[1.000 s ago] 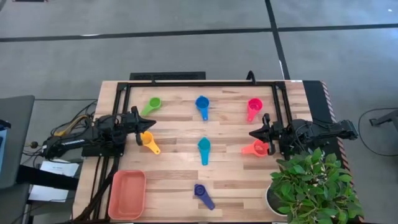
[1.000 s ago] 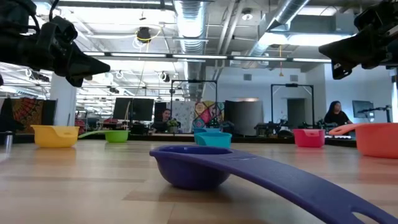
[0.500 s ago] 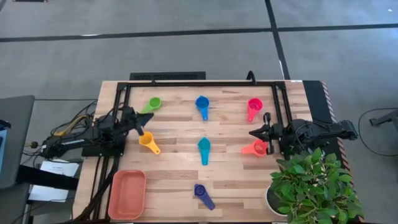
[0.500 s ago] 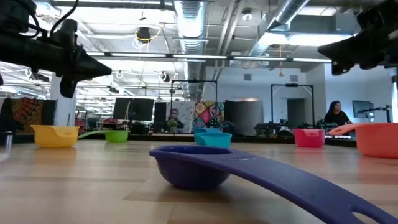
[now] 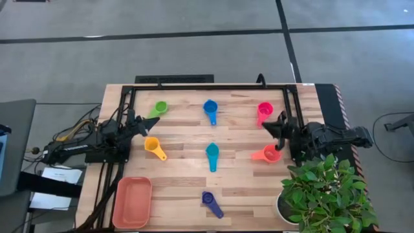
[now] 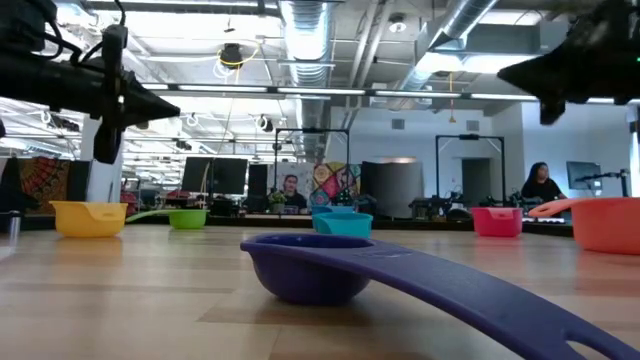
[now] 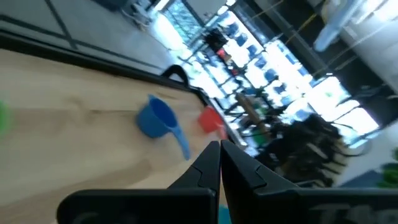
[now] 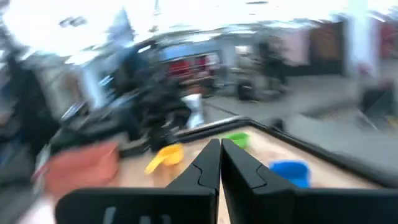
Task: Nest measuring cups in basket
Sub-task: Stack the pink measuring cup on top of the orange measuring cup
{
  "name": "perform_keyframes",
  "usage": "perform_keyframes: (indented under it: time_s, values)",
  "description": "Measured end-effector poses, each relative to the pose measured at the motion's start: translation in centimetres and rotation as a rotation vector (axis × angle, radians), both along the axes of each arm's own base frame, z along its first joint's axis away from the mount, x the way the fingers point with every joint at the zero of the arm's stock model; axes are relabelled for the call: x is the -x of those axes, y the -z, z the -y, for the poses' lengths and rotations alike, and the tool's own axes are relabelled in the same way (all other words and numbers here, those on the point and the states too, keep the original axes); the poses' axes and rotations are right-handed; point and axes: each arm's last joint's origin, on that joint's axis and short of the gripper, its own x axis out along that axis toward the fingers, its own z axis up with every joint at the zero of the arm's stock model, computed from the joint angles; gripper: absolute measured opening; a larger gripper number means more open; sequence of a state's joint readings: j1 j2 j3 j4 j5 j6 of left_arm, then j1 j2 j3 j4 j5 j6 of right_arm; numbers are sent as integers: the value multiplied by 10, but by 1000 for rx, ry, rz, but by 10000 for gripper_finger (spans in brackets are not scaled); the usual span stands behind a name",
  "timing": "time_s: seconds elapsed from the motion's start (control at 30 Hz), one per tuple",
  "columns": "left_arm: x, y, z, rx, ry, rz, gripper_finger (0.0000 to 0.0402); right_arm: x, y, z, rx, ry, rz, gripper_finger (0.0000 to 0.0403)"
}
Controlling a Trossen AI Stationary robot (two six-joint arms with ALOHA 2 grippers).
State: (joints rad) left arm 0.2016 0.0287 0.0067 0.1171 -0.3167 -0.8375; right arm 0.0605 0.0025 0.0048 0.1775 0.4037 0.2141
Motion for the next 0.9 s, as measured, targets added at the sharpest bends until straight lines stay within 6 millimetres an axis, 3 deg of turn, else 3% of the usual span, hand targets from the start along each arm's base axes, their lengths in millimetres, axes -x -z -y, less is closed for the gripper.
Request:
perform_keyframes:
  time_s: [0.13, 0.37, 0.47, 0.57, 0.77, 0.9]
  values:
    - [-2, -4, 2, -9, 13, -29, 0, 2, 0, 5, -146, 117, 61, 38]
    - [-10, -28, 4, -63, 32, -92, 0, 3, -4, 9, -234, 158, 133, 38]
    - [-17, -43, 5, -86, 43, -118, 0, 6, -12, 11, -358, 159, 212, 37]
    - [-28, -58, 5, -118, 93, -168, 0, 5, -16, 12, -473, 145, 271, 28]
    - [-61, -79, 3, -180, 183, -293, 3, -5, -22, 10, -553, 31, 209, 12]
    - [-88, -87, 1, -217, 218, -380, 19, -16, -36, 5, -556, -5, 163, 13]
